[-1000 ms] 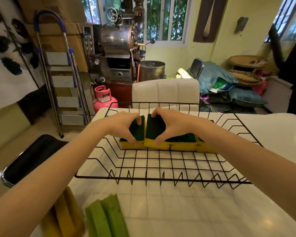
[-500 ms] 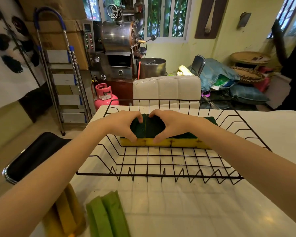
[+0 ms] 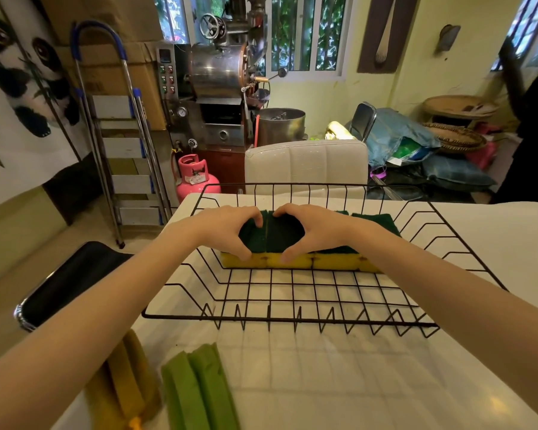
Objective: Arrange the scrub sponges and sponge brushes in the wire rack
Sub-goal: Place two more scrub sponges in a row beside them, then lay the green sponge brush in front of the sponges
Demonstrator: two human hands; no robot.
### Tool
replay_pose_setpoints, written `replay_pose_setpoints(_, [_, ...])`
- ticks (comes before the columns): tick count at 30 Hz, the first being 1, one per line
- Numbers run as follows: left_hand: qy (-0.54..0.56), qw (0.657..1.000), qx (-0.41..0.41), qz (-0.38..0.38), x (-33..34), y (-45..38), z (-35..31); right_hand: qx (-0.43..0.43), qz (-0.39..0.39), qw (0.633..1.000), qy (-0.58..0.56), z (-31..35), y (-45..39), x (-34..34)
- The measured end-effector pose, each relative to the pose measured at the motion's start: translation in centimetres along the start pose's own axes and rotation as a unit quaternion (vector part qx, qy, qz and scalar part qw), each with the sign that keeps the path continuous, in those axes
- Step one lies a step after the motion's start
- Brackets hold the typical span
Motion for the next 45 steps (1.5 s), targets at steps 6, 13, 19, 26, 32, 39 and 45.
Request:
replay_pose_setpoints(6, [0.008, 1.000, -0.001, 0.003, 0.0, 0.0, 0.0, -0.001, -0.002, 1.000, -0.015, 0.0, 0.1, 0.3])
replay_pose_setpoints(13, [-0.027, 0.999, 0.025, -0.012, -0.2, 0.8, -0.9, 0.002, -0.001, 1.000, -0.007, 0.7, 0.4, -0.2])
replay_pose_setpoints(19, [0.025, 0.996, 0.040, -0.071, -2.3, 6.2, -2.0, -0.029, -0.041, 0.999, 0.005, 3.0, 3.2, -3.1])
replay_pose_setpoints(26, [0.070, 0.983, 0.073, -0.151, -1.6, 14.0, -4.3, -0.103, -0.135, 0.984, -0.045, 8.6, 8.2, -3.2])
replay_pose_setpoints(32, [0.091, 0.972, 0.085, -0.200, 1.8, 19.0, -4.5, -0.135, -0.178, 0.974, -0.043, 12.3, 11.9, 0.0])
replay_pose_setpoints(39, [0.107, 0.964, 0.081, -0.232, 6.5, 23.0, -4.0, -0.136, -0.175, 0.972, -0.076, 15.0, 16.7, 4.3])
replay_pose_setpoints(45, [0.020, 0.970, 0.121, -0.212, 9.3, 23.8, -4.4, -0.075, -0.108, 0.988, -0.085, 15.5, 18.9, 7.7])
Point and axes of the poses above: each hand's wrist, its own y-axis away from the middle knuckle, its own x-axis out of the palm, z = x × y, the point moved 1 cm from there along -y, towards the middle knuckle, and after that the axes turned 13 degrees about y, right-handed, at the moved point
